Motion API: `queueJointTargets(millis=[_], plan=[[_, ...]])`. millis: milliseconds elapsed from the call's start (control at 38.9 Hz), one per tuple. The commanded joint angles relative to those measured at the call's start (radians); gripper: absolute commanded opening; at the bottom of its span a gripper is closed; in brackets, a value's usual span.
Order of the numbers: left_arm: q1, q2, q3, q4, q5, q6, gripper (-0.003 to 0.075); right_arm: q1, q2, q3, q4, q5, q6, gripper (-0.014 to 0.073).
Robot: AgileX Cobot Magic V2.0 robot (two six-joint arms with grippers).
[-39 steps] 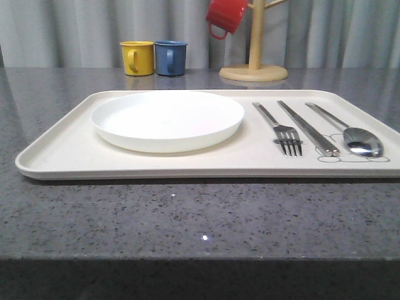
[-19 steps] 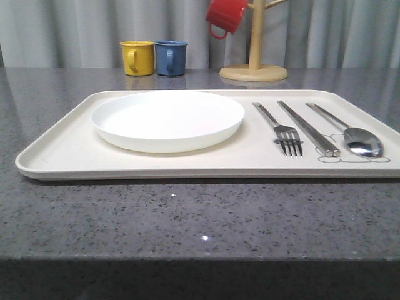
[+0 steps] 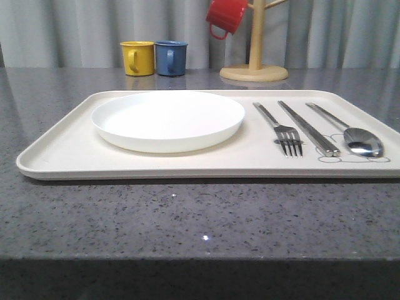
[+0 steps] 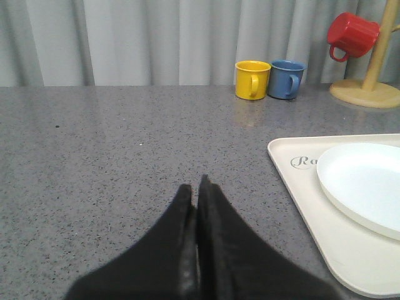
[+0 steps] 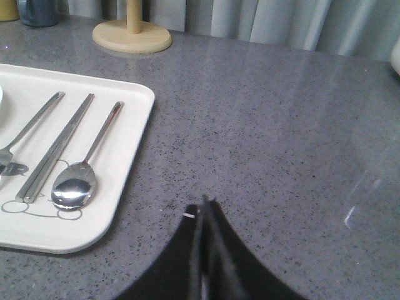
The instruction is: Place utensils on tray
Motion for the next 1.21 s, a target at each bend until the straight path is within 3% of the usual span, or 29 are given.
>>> queueJointTargets(millis=[0, 154, 488, 1182], plan=[[0.019, -0.031, 0.012, 0.000, -0.092, -0.010, -0.0018, -0.007, 0.011, -0.024, -0.019, -0.082, -0.009, -0.0113], [0.078, -0.157, 0.142, -0.010, -0.195, -0.010, -0.0018, -0.007, 0.011, -0.024, -0.019, -0.082, -0.009, -0.0113], [0.095, -0.151, 0.425, -0.010, -0.408, -0.010, -0.0018, -0.007, 0.011, -0.024, -0.019, -0.083, -0.009, -0.0113], [0.095, -0.151, 0.430, -0.010, -0.419, -0.010, -0.0018, -0.007, 0.011, -0.024, -0.019, -0.083, -0.009, -0.0113]])
